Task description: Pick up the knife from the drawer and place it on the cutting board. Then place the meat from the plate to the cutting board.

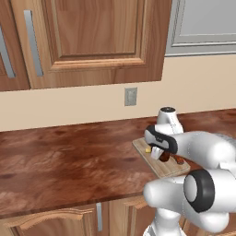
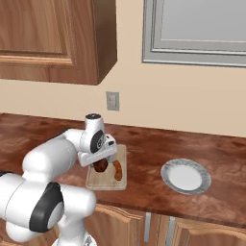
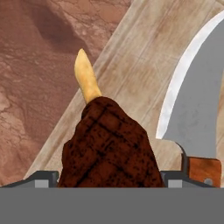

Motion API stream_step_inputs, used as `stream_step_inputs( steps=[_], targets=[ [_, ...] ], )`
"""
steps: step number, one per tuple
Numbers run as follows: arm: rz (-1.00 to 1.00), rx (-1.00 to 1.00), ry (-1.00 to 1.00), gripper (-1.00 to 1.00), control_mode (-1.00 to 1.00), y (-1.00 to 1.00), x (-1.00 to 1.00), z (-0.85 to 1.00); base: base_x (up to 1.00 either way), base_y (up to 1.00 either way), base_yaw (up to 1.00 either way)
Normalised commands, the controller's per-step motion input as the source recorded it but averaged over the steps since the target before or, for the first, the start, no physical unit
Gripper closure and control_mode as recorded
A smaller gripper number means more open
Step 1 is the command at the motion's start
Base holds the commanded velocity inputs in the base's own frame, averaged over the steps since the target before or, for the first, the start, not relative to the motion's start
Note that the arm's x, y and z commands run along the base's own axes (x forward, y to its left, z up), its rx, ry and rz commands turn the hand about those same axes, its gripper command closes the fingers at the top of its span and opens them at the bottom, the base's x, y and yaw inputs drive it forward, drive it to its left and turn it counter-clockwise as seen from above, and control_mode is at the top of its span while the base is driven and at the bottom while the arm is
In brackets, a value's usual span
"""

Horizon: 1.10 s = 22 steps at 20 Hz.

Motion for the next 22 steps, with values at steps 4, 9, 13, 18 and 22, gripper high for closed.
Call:
stream_step_inputs(
  steps=[4,9,13,18,22],
  targets=[
    [0.0,0.0,0.0,-1.0,-1.0,0.0,0.0,0.0,0.0,0.0,0.0],
    [0.0,0.0,-0.02,-1.0,-1.0,-0.04,0.0,0.0,0.0,0.0,0.0],
    [0.0,0.0,-0.07,-1.0,-1.0,-0.03,0.0,0.05,0.0,0.0,0.0],
    [0.0,0.03,-0.08,-1.0,-1.0,-0.08,0.0,0.18,0.0,0.0,0.0],
    [0.0,0.04,-0.06,-1.0,-1.0,-0.1,-0.04,0.37,0.0,0.0,0.0]
  ],
)
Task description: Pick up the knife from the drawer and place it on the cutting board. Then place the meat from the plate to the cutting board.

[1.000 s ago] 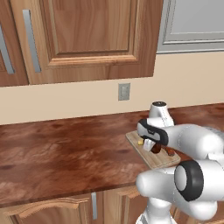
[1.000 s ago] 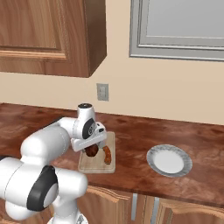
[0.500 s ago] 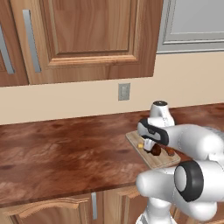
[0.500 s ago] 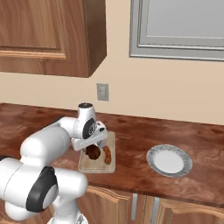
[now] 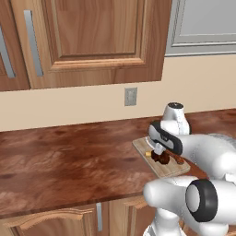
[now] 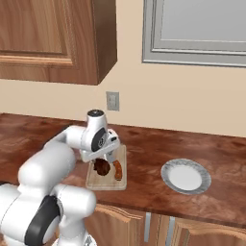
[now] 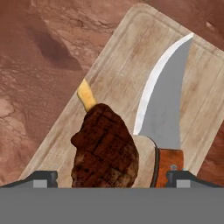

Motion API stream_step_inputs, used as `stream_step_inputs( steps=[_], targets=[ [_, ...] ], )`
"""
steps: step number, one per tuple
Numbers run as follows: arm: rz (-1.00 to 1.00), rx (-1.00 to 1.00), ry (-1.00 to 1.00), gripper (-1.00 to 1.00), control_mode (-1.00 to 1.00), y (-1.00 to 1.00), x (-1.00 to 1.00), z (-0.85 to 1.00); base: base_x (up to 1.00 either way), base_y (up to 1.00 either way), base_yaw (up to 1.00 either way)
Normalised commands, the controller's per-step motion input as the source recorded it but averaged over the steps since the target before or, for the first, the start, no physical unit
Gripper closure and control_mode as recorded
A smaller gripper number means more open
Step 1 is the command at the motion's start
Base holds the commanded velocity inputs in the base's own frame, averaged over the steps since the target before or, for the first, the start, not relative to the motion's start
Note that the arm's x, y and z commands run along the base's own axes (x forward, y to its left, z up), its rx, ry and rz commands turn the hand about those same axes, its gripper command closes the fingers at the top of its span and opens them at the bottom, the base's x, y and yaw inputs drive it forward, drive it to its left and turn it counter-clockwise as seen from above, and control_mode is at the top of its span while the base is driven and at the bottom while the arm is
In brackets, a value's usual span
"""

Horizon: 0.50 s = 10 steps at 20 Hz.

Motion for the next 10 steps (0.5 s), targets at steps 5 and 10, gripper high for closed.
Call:
stream_step_inputs(
  steps=[5,10],
  targets=[
    [0.0,0.05,-0.12,-1.0,-1.0,-0.21,-0.24,0.52,0.0,0.0,0.0],
    [-0.17,0.06,-0.2,-1.0,-1.0,-0.24,-0.3,0.65,0.0,0.0,0.0]
  ],
)
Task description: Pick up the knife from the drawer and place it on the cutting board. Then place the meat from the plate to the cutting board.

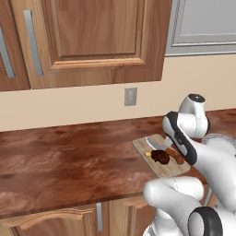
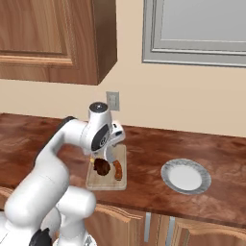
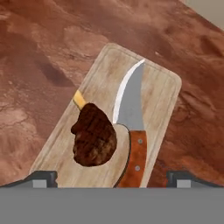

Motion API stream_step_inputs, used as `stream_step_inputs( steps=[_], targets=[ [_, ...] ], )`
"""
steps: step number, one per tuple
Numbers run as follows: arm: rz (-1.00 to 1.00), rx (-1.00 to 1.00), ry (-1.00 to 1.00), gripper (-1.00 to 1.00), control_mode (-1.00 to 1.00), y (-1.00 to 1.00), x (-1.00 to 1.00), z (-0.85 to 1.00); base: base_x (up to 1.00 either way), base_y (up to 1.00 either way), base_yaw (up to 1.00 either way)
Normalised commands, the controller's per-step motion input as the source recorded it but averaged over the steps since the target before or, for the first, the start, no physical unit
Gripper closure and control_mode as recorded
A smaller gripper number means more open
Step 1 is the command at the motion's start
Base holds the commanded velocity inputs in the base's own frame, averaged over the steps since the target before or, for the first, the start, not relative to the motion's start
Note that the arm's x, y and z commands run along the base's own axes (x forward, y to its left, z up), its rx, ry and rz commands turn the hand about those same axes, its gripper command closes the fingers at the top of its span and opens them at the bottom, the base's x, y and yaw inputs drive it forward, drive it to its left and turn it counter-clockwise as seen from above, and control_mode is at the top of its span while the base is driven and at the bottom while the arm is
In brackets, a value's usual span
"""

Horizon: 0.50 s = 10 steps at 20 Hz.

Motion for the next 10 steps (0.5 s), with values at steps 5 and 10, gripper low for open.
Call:
stream_step_inputs(
  steps=[5,10],
  targets=[
    [-0.2,0.1,-0.24,-1.0,-1.0,-0.29,-0.38,0.91,0.0,0.0,0.0],
    [-0.21,0.1,-0.3,-1.0,-1.0,0.0,-0.57,0.95,0.0,0.0,0.0]
  ],
)
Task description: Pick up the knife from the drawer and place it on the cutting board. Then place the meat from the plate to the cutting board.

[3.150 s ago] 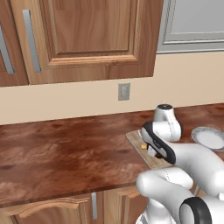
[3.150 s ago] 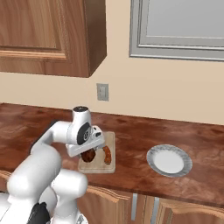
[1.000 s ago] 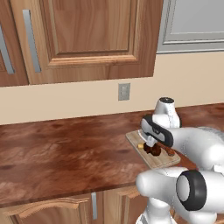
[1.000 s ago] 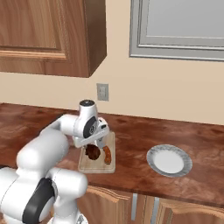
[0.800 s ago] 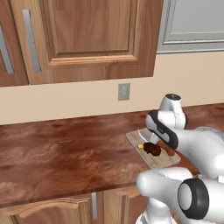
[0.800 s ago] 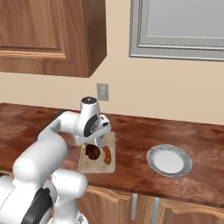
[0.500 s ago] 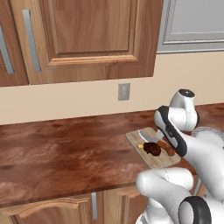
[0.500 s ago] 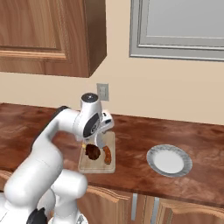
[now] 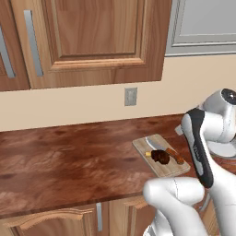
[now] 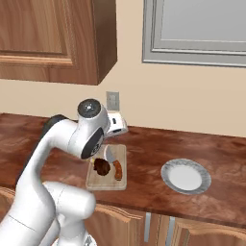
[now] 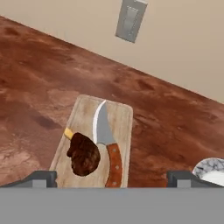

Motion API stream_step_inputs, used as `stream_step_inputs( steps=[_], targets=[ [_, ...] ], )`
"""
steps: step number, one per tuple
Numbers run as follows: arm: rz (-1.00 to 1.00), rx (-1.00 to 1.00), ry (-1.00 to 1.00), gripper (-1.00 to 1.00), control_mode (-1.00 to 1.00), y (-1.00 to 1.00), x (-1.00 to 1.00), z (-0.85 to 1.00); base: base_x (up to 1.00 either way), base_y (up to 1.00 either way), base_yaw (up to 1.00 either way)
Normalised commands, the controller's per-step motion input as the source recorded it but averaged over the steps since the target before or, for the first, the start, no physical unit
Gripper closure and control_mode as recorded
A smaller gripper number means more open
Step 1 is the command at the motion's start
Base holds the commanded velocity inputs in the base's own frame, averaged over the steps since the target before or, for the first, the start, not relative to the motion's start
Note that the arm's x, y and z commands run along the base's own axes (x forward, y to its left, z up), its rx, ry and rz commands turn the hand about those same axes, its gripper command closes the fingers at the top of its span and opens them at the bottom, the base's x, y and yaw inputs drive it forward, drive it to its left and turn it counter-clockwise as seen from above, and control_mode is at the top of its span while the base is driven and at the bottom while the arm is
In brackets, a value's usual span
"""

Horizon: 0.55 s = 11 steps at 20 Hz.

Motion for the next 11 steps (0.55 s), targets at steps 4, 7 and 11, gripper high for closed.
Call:
stream_step_inputs(
  steps=[4,7,11],
  targets=[
    [-0.18,0.12,-0.28,-1.0,-1.0,-0.03,-0.72,0.96,0.0,0.0,0.0],
    [0.0,0.11,-0.37,-1.0,-1.0,-0.24,-1.0,0.67,0.0,0.0,0.0],
    [0.0,0.06,-0.34,-1.0,-1.0,-0.16,-0.87,0.84,0.0,0.0,0.0]
  ],
)
